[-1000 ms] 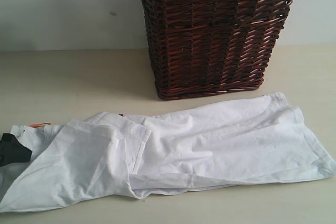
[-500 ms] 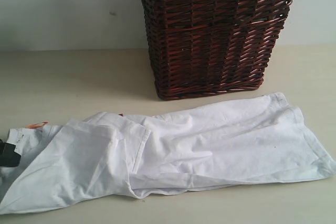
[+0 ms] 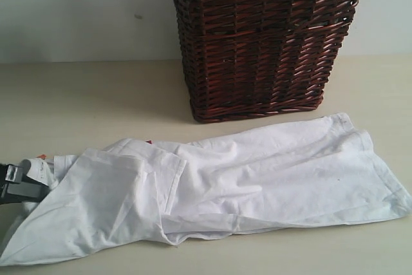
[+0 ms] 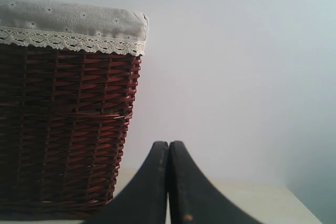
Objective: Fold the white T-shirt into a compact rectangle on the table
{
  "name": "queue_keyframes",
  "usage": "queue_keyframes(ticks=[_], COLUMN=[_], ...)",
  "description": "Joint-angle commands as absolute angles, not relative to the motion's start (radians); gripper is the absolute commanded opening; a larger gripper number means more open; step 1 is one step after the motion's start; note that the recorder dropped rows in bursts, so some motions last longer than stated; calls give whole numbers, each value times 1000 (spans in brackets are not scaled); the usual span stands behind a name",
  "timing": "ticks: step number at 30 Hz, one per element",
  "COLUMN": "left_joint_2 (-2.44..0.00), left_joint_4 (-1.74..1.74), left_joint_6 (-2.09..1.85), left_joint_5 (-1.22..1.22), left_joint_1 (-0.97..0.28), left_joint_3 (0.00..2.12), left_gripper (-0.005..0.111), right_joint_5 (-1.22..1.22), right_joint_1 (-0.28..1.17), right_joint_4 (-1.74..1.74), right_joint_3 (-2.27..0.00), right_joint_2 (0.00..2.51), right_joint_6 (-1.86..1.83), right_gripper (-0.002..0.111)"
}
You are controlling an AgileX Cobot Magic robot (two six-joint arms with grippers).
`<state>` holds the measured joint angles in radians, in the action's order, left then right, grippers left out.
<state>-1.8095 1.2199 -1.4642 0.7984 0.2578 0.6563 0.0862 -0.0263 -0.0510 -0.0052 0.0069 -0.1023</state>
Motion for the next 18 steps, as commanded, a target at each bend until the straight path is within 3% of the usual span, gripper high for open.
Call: queue_keyframes(ticks=[1, 18], left_joint_2=[-1798, -1765], left_joint_4=[1238, 1259], left_joint_6=[-1459, -1462], left_joint_5=[833, 959], left_joint_1=[258, 260], left_joint_3=[651, 651], left_gripper=[0, 0], right_joint_5=[93, 93], right_joint_1=[-32, -32], right_joint_4=[-50, -50], right_joint_3=[0, 0], right_joint_2=[0, 0], right_joint_6=[-103, -103], right_gripper=[0, 0])
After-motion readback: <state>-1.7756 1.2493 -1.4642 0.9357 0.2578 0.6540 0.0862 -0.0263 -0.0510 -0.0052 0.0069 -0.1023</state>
